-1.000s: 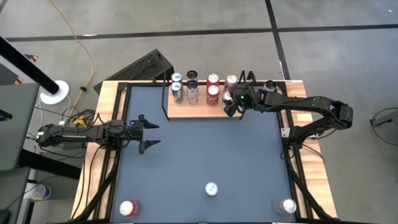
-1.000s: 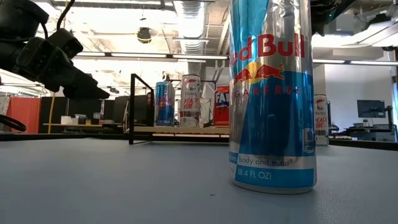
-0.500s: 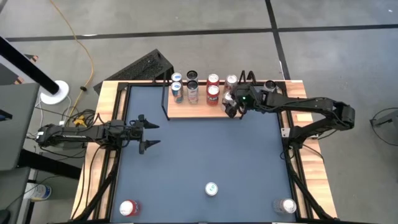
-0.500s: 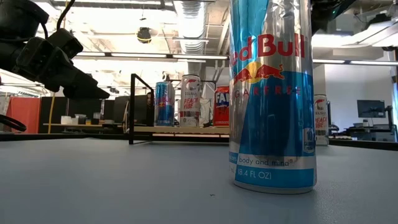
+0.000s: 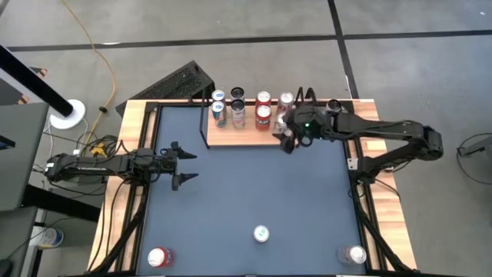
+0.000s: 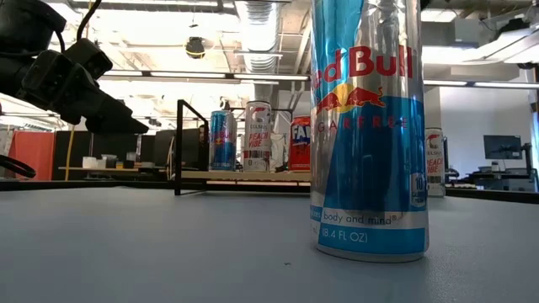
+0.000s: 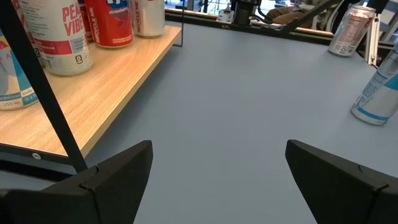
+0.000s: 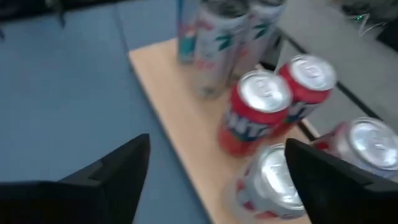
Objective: Place canned beverage on shelf
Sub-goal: Put the top red-silver soda can on the shelf aligned with the other red-silver soda can
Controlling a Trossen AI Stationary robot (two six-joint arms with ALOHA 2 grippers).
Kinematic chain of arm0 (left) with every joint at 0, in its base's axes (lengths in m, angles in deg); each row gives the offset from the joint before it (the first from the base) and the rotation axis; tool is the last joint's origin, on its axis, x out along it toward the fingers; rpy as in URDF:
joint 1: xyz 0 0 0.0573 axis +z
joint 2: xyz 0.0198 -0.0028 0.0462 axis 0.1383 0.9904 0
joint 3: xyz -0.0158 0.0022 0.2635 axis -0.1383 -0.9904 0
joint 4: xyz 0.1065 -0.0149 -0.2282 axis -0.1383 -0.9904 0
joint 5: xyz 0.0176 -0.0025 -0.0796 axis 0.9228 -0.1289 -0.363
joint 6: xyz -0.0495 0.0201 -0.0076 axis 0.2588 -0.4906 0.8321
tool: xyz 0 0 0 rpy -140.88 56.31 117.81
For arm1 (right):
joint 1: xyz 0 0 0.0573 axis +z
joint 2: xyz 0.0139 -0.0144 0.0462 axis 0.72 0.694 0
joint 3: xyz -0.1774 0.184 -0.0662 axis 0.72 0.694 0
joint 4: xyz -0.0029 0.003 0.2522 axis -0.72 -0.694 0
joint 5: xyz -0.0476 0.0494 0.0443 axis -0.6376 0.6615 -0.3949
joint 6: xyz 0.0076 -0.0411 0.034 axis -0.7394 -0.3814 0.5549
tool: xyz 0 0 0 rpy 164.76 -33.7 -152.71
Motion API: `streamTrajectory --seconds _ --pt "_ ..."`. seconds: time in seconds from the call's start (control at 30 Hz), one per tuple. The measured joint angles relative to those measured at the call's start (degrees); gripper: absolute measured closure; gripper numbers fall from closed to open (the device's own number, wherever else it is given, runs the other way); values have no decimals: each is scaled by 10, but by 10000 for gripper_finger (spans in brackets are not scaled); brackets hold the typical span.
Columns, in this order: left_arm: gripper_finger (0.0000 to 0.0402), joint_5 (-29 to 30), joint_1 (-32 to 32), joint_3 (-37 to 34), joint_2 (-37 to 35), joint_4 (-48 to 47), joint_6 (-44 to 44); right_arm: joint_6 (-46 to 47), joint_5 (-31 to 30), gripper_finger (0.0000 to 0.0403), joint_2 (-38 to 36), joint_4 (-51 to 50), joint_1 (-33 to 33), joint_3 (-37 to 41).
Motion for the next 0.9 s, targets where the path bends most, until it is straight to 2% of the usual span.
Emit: streamTrajectory --seconds 0.13,0.33,0.37,0.6,0.9 --pt "45 0 0 0 0 0 0 4 1 153 31 -83 12 -50" --pt "45 0 0 0 0 0 0 -5 27 366 74 -139 6 -78" --pt "45 0 0 0 0 0 0 -13 27 383 79 -137 6 -78" --pt "45 0 0 0 0 0 0 -18 27 400 111 -133 0 -78" --pt "45 0 0 0 0 0 0 -22 27 402 128 -132 -18 -78"
